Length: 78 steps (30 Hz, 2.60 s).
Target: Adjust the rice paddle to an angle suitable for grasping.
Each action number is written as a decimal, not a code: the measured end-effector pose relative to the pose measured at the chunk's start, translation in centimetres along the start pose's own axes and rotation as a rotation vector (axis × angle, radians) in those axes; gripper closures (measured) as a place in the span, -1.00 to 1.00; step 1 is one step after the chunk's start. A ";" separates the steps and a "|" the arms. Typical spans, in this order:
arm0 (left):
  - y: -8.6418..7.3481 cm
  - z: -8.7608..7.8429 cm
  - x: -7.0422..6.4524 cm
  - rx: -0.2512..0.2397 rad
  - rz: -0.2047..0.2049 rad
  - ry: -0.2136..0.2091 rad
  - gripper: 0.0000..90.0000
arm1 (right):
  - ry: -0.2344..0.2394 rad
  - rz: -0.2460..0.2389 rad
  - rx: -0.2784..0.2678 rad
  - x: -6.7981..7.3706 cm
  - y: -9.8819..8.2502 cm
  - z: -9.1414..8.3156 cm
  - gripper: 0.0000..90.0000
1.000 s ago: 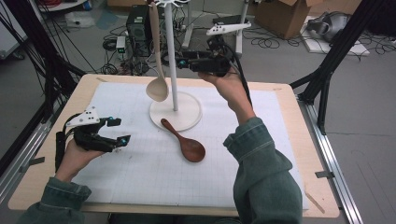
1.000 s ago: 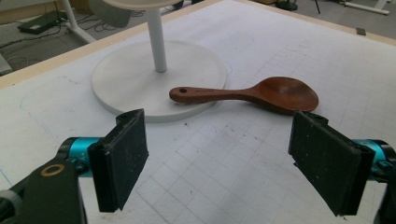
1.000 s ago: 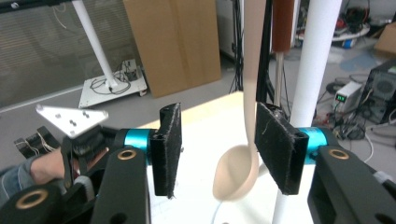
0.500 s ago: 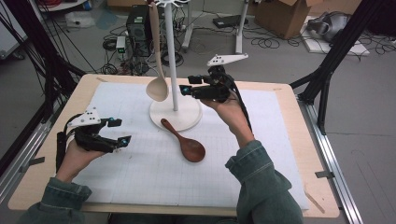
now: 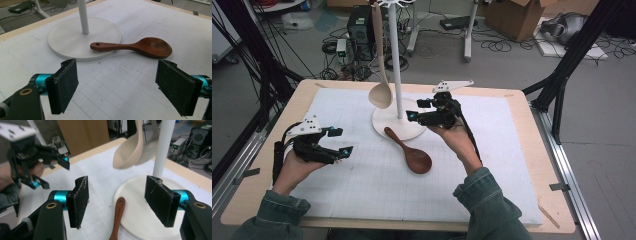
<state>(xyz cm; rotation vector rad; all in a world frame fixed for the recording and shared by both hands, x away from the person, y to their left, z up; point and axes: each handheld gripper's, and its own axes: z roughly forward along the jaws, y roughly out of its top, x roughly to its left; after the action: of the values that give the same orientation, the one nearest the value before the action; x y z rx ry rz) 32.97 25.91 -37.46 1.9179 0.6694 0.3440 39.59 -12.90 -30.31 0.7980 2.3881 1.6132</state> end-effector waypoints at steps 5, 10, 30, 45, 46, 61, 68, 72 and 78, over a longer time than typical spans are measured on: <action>0.0 0.1 -0.1 0.003 0.002 0.002 -0.59 | -0.001 0.008 0.017 0.2 -1.5 0.6 -0.22; 0.0 0.2 -0.2 0.003 0.002 0.001 -0.59 | -0.022 0.004 0.040 0.4 -2.9 1.2 -0.23; 0.0 0.2 -0.2 -0.002 0.003 0.003 -0.59 | -0.080 0.020 0.128 0.2 -6.9 3.7 -0.24; 0.0 0.0 -0.1 -0.004 -0.002 0.007 -0.59 | -0.085 0.019 0.199 0.4 -8.9 6.6 -0.23; 0.0 0.0 -0.1 -0.004 -0.003 0.007 -0.59 | -0.085 0.016 0.202 0.4 -9.0 6.8 -0.23; 0.0 0.2 -0.1 0.002 0.001 0.001 -0.59 | -0.090 0.003 0.277 0.4 -10.0 9.0 0.04; 0.0 0.1 -0.1 0.000 0.000 -0.001 -0.59 | -0.104 -0.024 0.319 0.9 -10.2 10.1 0.21; 0.0 0.1 -0.1 0.001 0.001 -0.001 -0.59 | -0.114 -0.040 0.343 1.0 -10.3 10.5 0.33; 0.0 0.1 -0.1 0.001 -0.001 -0.003 -0.59 | -0.119 -0.047 0.356 1.0 -10.5 10.9 0.44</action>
<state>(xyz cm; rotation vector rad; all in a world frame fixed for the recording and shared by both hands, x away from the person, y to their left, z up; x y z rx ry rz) 32.94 25.75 -37.54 1.9188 0.6683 0.3400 39.55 -6.41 -44.05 0.8575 2.6185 1.1024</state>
